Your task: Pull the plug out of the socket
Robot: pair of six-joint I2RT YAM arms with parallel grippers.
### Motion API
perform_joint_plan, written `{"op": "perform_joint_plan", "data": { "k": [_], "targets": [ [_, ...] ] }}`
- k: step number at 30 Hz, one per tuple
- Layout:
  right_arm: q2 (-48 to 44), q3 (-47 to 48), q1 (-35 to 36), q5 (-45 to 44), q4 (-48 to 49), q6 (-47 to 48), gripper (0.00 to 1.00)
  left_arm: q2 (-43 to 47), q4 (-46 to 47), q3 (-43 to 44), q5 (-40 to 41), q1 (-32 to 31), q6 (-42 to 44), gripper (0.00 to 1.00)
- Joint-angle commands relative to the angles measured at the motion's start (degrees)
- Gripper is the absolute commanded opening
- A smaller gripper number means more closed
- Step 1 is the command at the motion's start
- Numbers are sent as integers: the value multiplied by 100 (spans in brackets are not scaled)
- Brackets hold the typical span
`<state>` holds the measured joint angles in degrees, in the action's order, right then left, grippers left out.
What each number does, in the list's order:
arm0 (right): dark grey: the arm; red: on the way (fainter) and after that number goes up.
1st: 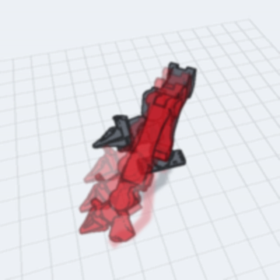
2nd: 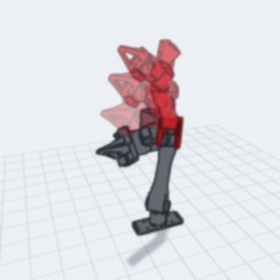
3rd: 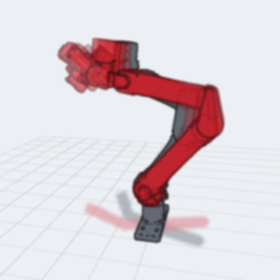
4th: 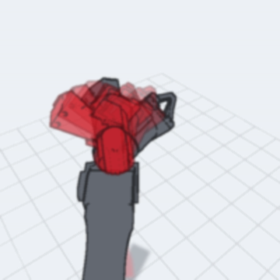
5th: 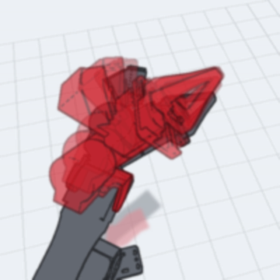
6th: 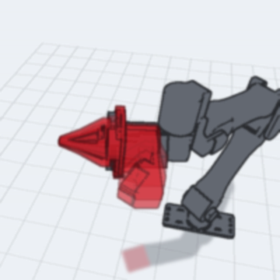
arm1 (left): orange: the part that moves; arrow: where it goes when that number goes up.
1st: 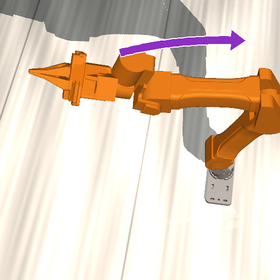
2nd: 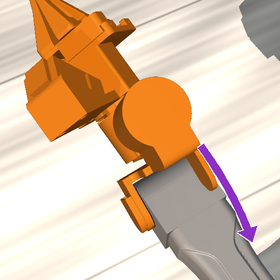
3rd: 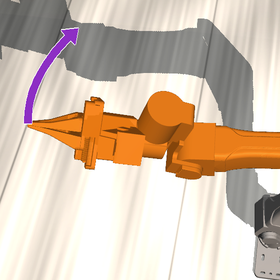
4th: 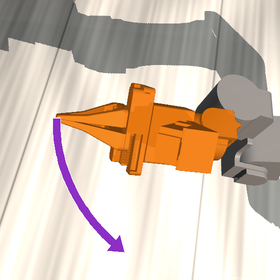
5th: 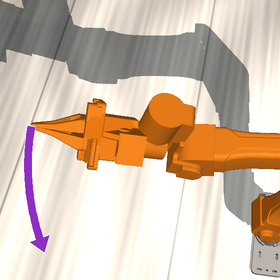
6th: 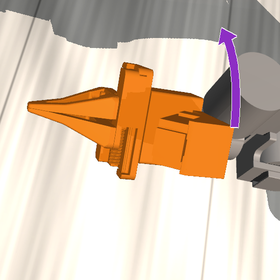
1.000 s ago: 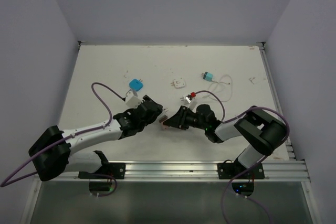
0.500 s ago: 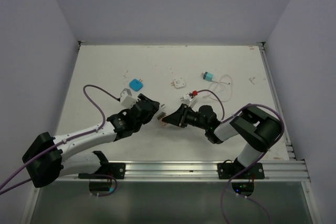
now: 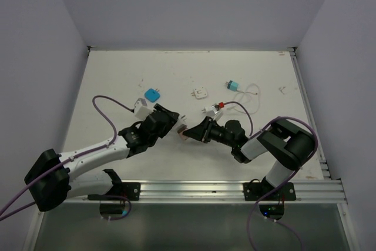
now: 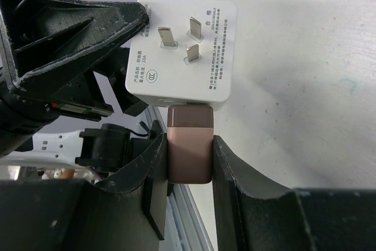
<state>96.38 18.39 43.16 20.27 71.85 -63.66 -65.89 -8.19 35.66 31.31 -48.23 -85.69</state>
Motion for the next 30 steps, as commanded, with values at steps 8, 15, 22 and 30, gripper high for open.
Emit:
{"op": "perform_joint_plan", "data": {
  "k": [8,15,22,30],
  "targets": [
    [162,-503,35,495,338,-182,0,-126,397,38,2063,639,255,0],
    [118,-556,35,416,180,-173,0,-91,212,-6,2475,639,228,0],
    [57,-635,35,434,250,-270,0,-170,212,46,2556,683,290,0],
    [-443,-591,-175,460,-459,-24,0,-144,-253,222,2153,692,482,0]
  ]
}}
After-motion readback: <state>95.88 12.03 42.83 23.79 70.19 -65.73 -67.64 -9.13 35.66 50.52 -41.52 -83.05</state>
